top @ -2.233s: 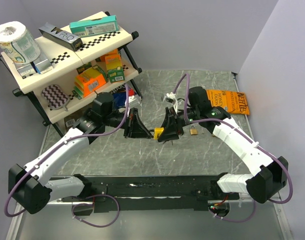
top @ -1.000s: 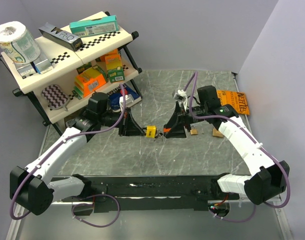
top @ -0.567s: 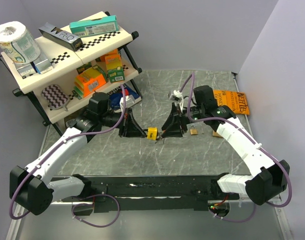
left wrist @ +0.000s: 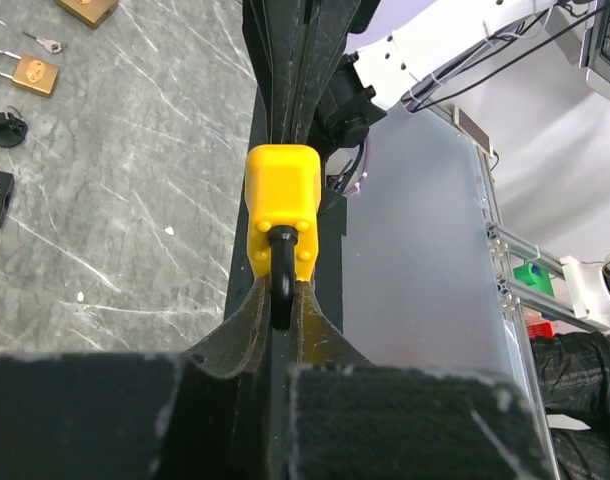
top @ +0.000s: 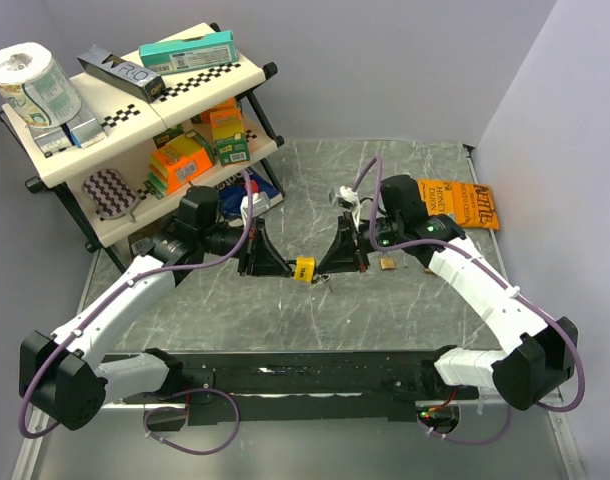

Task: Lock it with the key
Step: Lock the lock, then place the key at the center of the board.

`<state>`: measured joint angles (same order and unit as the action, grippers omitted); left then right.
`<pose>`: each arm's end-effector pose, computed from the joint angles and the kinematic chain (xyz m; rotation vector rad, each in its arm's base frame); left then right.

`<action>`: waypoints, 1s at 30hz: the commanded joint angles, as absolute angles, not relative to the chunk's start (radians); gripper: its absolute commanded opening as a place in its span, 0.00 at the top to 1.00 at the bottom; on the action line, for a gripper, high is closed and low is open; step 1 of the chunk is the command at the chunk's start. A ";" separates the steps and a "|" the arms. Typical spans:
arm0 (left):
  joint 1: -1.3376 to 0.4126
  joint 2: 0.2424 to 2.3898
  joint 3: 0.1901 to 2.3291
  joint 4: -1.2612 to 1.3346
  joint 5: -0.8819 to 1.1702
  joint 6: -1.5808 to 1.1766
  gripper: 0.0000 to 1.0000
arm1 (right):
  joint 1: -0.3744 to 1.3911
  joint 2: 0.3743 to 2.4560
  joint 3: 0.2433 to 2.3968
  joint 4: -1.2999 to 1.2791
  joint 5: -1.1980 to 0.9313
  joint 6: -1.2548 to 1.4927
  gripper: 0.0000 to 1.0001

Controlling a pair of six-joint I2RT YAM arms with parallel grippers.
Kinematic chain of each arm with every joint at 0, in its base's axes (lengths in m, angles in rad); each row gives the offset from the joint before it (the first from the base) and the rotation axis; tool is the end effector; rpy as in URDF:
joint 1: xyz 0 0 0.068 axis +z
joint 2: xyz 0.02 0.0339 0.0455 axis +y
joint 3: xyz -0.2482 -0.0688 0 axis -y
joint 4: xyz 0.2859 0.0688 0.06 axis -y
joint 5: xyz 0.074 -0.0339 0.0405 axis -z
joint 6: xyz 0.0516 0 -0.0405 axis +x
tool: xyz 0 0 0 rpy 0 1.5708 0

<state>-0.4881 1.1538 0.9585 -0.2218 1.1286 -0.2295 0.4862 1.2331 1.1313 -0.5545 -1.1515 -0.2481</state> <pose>0.2426 -0.1816 0.3049 1.0235 1.7876 -1.5640 0.2464 0.1835 0.3203 -1.3064 1.6278 1.3976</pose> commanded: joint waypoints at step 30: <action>-0.359 1.046 0.832 -0.120 1.009 -0.261 0.99 | 0.503 1.511 1.074 -0.183 -0.741 0.149 1.00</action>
<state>-0.3679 1.0904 0.8532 -0.2424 1.0454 -0.2153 0.4431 1.4124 1.0157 -0.2920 -0.8555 0.0673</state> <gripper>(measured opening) 0.059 0.009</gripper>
